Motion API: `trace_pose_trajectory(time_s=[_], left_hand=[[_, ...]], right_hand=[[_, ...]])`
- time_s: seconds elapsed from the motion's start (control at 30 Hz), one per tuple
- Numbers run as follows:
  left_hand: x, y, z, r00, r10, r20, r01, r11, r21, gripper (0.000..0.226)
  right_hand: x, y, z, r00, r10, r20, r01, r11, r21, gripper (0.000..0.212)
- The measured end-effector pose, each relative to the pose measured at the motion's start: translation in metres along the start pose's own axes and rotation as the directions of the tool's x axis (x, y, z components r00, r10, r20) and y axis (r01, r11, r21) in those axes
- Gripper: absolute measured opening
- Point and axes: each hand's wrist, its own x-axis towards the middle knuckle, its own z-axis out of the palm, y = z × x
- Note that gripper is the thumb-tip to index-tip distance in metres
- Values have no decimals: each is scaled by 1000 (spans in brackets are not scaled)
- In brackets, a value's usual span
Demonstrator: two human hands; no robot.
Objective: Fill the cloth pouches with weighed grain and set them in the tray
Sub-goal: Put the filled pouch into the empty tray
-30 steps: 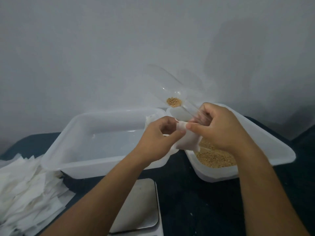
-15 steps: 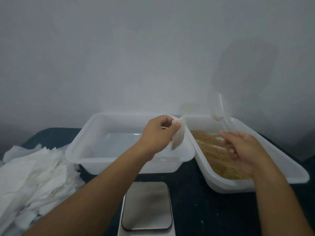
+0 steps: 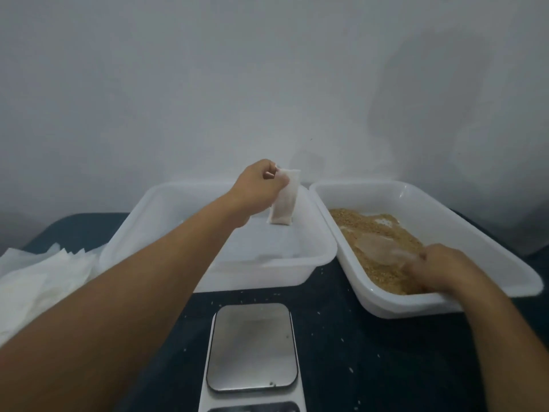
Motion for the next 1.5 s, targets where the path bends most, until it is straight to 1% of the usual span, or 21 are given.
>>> trace_pose_trajectory(time_s=[0.17,0.27,0.37,0.47,0.5,0.57,0.63,0.7,0.8,0.87,0.93,1.03,1.1,1.13,1.2,1.23,1.3,1.33,1.4,1.47,1.5], left_hand=[[33,-19,4,998,-58,28,56,996,67,7],[55,-33,11,993,-96,72,88,990,111,7],[75,-49,20,986,-121,113,105,985,139,9],[93,-65,28,973,-195,127,171,969,181,13],[98,-72,29,967,-224,118,197,958,207,15],[107,-85,30,963,-257,76,212,904,373,15],[113,-95,29,973,-230,-26,209,826,524,10],[116,-98,25,972,-210,-102,231,819,525,6],[119,-96,15,968,-203,-145,248,844,476,35],[115,-81,3,977,-153,-152,206,867,453,38],[97,-51,-12,985,-59,-160,117,917,381,34],[31,4,-44,993,85,-82,-64,971,231,20],[-34,28,-74,985,163,57,-173,945,276,13],[-69,34,-91,976,167,141,-206,921,330,16],[-138,34,-124,966,76,247,-187,864,466,32],[-168,28,-139,969,15,248,-154,819,552,39],[-218,5,-165,987,-73,141,-54,684,728,48],[-237,-10,-179,994,-94,54,17,626,780,47],[-267,-40,-206,981,-129,-148,195,560,805,39],[-289,-72,-231,941,-117,-316,330,511,794,29],[-298,-87,-241,921,-106,-375,375,499,781,25]], right_hand=[[3,-3,3,1000,19,-2,-19,998,-66,46],[3,-4,8,999,24,-42,-26,999,-45,42],[-3,-4,11,996,24,-90,-25,1000,-4,50],[-8,-4,12,986,31,-163,-21,998,63,59],[-9,-4,11,983,24,-185,-10,997,72,59],[-12,-5,10,977,2,-215,14,997,75,56],[-14,-5,12,967,-11,-254,34,995,89,52],[-17,-5,14,955,-16,-295,49,993,105,48],[-21,-7,16,936,-37,-350,84,989,121,45],[-24,-11,15,920,-24,-391,98,980,171,43],[-28,-14,15,888,-35,-459,159,959,234,41],[-36,-23,16,831,-74,-552,295,900,322,38],[-41,-30,21,807,-95,-583,374,846,380,39],[-40,-35,27,791,-121,-600,409,834,371,35],[-31,-42,43,774,-210,-597,491,795,357,28],[-24,-42,51,768,-290,-570,547,760,351,31],[-16,-50,65,753,-433,-495,624,708,331,42],[-19,-59,68,742,-453,-494,645,683,343,46],[-46,-81,71,761,-450,-467,646,584,491,50],[-88,-110,78,790,-535,-298,560,434,706,48],[-104,-119,86,764,-627,-152,439,333,834,44]])
